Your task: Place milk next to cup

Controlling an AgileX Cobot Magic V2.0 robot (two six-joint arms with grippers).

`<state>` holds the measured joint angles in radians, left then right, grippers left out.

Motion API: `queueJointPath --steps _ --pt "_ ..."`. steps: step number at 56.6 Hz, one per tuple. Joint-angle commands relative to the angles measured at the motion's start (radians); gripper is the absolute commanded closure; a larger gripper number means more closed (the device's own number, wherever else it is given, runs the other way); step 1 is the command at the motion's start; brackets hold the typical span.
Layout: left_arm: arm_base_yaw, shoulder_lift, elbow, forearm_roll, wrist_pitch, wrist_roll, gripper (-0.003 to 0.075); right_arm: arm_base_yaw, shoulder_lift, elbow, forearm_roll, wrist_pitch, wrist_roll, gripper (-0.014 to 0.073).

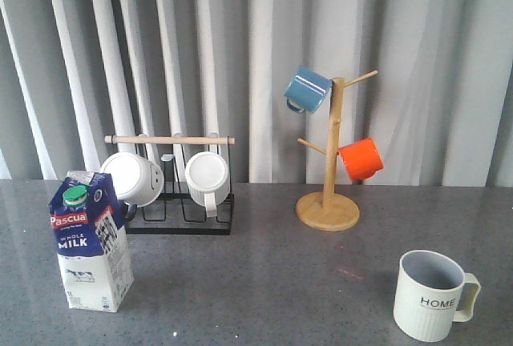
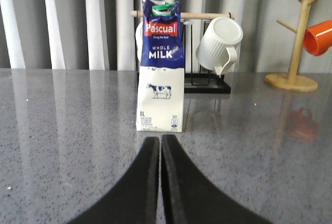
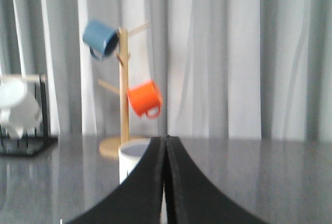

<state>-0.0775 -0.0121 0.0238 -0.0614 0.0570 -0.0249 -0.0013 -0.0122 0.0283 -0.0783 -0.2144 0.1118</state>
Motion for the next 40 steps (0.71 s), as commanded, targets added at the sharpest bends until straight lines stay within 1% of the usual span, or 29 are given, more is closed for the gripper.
queueJointPath --steps 1,5,8,10,13,19,25,29,31,34,40 --pt "-0.005 -0.012 -0.034 -0.009 -0.241 -0.058 0.0727 -0.003 -0.011 -0.022 -0.009 -0.282 -0.011 0.0602" --pt "-0.005 -0.009 -0.065 -0.007 -0.358 -0.074 0.0727 -0.003 0.014 -0.086 -0.009 -0.327 -0.025 0.0602" --pt "-0.005 0.007 -0.120 -0.007 -0.374 -0.071 0.0727 -0.003 0.063 -0.165 -0.009 -0.302 -0.045 0.0602" --pt "-0.005 0.034 -0.163 -0.006 -0.353 -0.062 0.0727 -0.003 0.107 -0.222 -0.009 -0.265 -0.061 0.0602" --pt "-0.005 0.103 -0.241 -0.006 -0.285 -0.038 0.0727 -0.003 0.197 -0.323 -0.010 -0.193 -0.075 0.0602" --pt "-0.005 0.322 -0.412 -0.006 -0.140 0.035 0.0727 -0.003 0.388 -0.506 -0.009 -0.024 -0.092 0.0602" --pt "-0.006 0.497 -0.570 -0.006 -0.034 0.038 0.0727 -0.003 0.554 -0.643 0.000 0.102 -0.079 0.0602" --pt "-0.006 0.595 -0.648 -0.010 0.021 0.010 0.0727 -0.003 0.622 -0.677 0.005 0.143 -0.068 0.0602" --pt "-0.006 0.631 -0.670 -0.010 0.027 0.000 0.0727 -0.003 0.644 -0.680 0.005 0.145 -0.067 0.0602" --pt "-0.006 0.679 -0.691 -0.010 0.019 -0.022 0.0727 -0.003 0.669 -0.676 0.015 0.148 -0.050 0.0602" --pt "-0.006 0.742 -0.697 -0.010 -0.015 -0.032 0.0727 -0.003 0.690 -0.676 0.041 0.214 -0.047 0.0601"
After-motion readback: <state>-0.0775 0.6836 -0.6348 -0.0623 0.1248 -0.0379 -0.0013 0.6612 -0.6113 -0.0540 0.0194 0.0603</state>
